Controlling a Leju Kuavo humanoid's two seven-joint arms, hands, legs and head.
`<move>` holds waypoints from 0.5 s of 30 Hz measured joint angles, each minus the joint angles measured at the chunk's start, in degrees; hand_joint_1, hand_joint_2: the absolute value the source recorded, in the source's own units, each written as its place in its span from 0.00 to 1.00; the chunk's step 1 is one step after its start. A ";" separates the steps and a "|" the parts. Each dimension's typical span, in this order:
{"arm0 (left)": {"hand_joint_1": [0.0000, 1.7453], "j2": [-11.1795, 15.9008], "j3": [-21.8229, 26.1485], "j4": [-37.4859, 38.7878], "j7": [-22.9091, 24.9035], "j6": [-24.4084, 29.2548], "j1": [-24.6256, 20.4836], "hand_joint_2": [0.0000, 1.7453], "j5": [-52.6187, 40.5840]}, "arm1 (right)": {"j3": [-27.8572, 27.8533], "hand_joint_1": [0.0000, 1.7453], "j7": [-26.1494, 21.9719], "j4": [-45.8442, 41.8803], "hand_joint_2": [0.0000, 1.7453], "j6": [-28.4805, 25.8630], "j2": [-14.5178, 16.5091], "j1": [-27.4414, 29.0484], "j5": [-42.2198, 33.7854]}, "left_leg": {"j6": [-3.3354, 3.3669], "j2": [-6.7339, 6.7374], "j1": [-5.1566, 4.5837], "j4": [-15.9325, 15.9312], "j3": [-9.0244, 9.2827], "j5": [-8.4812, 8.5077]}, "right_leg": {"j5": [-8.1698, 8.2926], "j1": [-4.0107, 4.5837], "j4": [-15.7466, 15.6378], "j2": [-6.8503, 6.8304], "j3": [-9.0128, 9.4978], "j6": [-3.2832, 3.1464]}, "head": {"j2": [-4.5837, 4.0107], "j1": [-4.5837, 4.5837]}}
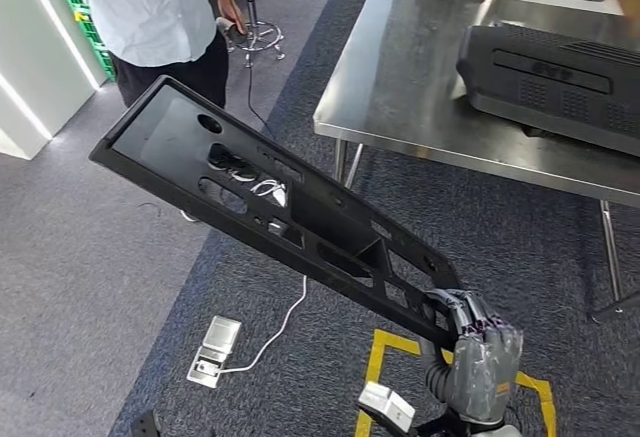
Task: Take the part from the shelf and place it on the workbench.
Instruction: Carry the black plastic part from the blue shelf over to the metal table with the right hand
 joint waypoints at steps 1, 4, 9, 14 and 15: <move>0.00 0.02 0.00 0.00 -0.01 -0.01 -0.01 1.00 -0.02 | -0.01 1.00 0.00 0.03 1.00 0.00 0.00 0.02 0.00 | 0.06 -0.94 0.00 -1.17 0.39 0.22 | -0.02 -0.12 0.07 0.59 -0.21 0.32 | 0.00 0.02; 0.00 -0.07 -0.01 0.00 -0.04 -0.03 -0.22 1.00 0.07 | -0.04 1.00 0.00 0.02 1.00 -0.02 -0.01 0.16 0.01 | 0.50 0.08 -0.12 -1.90 0.85 0.13 | -0.14 -0.47 0.19 1.27 -0.62 1.41 | 0.00 0.04; 0.00 -0.17 -0.01 0.00 -0.06 -0.16 -0.12 1.00 0.09 | -0.02 1.00 0.00 -0.02 1.00 -0.02 -0.07 -0.06 0.02 | 1.44 4.08 0.04 -2.45 2.00 -0.40 | -6.10 -0.69 13.33 -5.56 -7.18 3.00 | 0.00 0.29; 0.00 -0.19 0.00 0.00 0.07 -0.08 -0.11 1.00 0.08 | -0.03 1.00 0.01 0.13 1.00 -0.01 -0.13 -0.05 -0.01 | 0.69 7.33 -0.03 -2.46 3.31 -1.60 | -0.24 -0.58 4.99 -8.30 -3.34 2.94 | 0.00 0.29; 0.00 -0.19 0.00 0.00 0.09 -0.08 -0.12 1.00 0.06 | 0.00 1.00 0.01 0.12 1.00 -0.01 -0.13 -0.10 -0.03 | 0.36 7.76 -0.14 -2.49 3.58 -1.86 | 0.65 -0.29 2.14 -9.19 -1.92 2.55 | 0.00 0.25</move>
